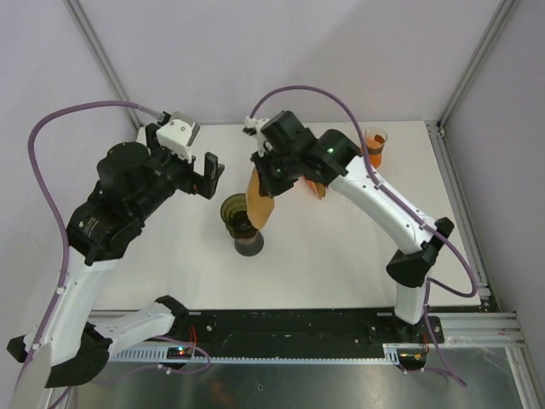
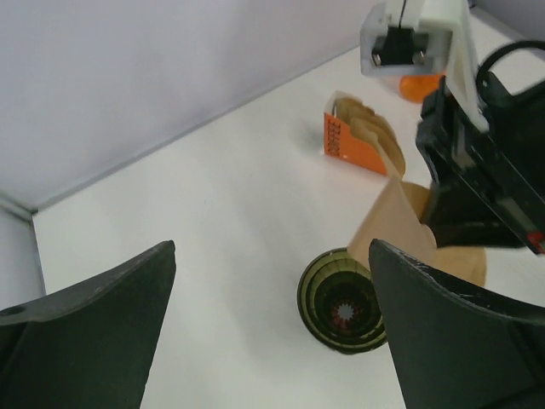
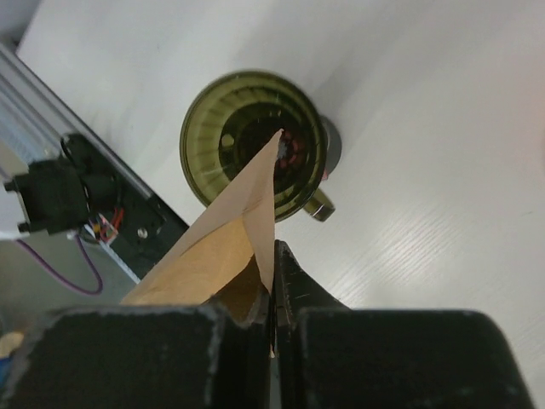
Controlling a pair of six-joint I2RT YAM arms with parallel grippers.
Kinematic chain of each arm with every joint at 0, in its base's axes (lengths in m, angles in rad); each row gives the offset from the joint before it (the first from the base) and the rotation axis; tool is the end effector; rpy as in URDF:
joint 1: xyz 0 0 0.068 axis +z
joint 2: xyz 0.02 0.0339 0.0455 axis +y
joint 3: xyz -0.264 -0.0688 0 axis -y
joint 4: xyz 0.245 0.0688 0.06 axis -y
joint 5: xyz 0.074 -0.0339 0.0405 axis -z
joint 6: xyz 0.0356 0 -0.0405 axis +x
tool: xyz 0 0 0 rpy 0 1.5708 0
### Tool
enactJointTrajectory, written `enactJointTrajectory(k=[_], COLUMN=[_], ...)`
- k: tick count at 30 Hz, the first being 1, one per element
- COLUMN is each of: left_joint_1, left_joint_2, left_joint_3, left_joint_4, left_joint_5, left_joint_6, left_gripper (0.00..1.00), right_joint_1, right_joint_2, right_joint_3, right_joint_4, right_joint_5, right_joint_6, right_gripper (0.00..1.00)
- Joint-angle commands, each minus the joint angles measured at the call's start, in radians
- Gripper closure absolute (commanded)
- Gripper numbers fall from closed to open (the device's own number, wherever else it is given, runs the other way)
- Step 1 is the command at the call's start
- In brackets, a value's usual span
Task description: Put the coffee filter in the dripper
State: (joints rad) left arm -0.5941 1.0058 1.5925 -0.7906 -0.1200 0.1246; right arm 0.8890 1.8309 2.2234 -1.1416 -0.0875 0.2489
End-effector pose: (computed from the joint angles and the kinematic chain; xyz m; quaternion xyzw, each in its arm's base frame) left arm 0.1321 -0.0841 0.4999 0.2367 0.7379 -0.1014 0.6239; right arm 0.2317 0.2904 0.4432 -0.3047 0.8639 0.2487 0.3145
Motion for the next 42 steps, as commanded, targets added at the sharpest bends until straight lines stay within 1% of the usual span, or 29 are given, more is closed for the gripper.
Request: enactJointTrajectory(k=[1,4,10,14,17,19,21,24,26,28,29,33,35,41,42], left_joint_1=[0.055,0.081,0.102,0.106,0.106,0.106,0.106,0.106,0.106,0.107,0.107,0.106,0.106,0.115,0.116], left_joint_2=[-0.001,-0.015,-0.034,-0.031,-0.026,-0.021,-0.014,-0.001,0.004,0.009,0.013,0.025,0.030,0.033,0.034], left_joint_3=[-0.059,-0.106,-0.182,-0.219,-0.240,-0.261,-0.286,-0.304,-0.306,-0.308,-0.311,-0.335,-0.348,-0.369,-0.372], left_joint_4=[-0.042,-0.050,-0.061,-0.059,-0.053,-0.043,-0.034,-0.017,-0.004,0.010,0.017,0.036,0.041,0.044,0.045], left_joint_5=[0.040,0.093,0.309,0.415,0.431,0.416,0.392,0.320,0.269,0.213,0.192,0.167,0.170,0.210,0.212], left_joint_6=[-0.056,-0.082,-0.110,-0.115,-0.117,-0.117,-0.115,-0.108,-0.102,-0.095,-0.092,-0.079,-0.071,-0.069,-0.068], left_gripper=[0.00,0.00,0.01,0.03,0.03,0.04,0.07,0.11,0.16,0.24,0.31,0.49,0.56,0.65,0.67], right_joint_1=[0.032,0.033,0.031,0.029,0.025,0.025,0.026,0.026,0.025,0.024,0.023,0.017,0.014,0.003,-0.001], right_joint_2=[0.067,0.098,0.161,0.193,0.212,0.224,0.233,0.239,0.240,0.242,0.242,0.244,0.243,0.235,0.234], right_joint_3=[0.111,0.126,0.143,0.154,0.170,0.180,0.184,0.184,0.183,0.182,0.181,0.176,0.171,0.148,0.146], right_joint_4=[-0.179,-0.174,-0.139,-0.130,-0.125,-0.125,-0.125,-0.125,-0.122,-0.119,-0.118,-0.112,-0.106,-0.068,-0.062], right_joint_5=[-0.001,-0.022,-0.085,-0.097,-0.095,-0.095,-0.097,-0.105,-0.116,-0.130,-0.136,-0.153,-0.163,-0.198,-0.199], right_joint_6=[-0.043,-0.045,-0.046,-0.040,-0.027,-0.024,-0.024,-0.027,-0.032,-0.036,-0.037,-0.044,-0.048,-0.053,-0.052], right_gripper=[1.00,1.00,1.00,1.00,1.00,1.00,1.00,1.00,1.00,1.00,1.00,1.00,1.00,1.00,0.99])
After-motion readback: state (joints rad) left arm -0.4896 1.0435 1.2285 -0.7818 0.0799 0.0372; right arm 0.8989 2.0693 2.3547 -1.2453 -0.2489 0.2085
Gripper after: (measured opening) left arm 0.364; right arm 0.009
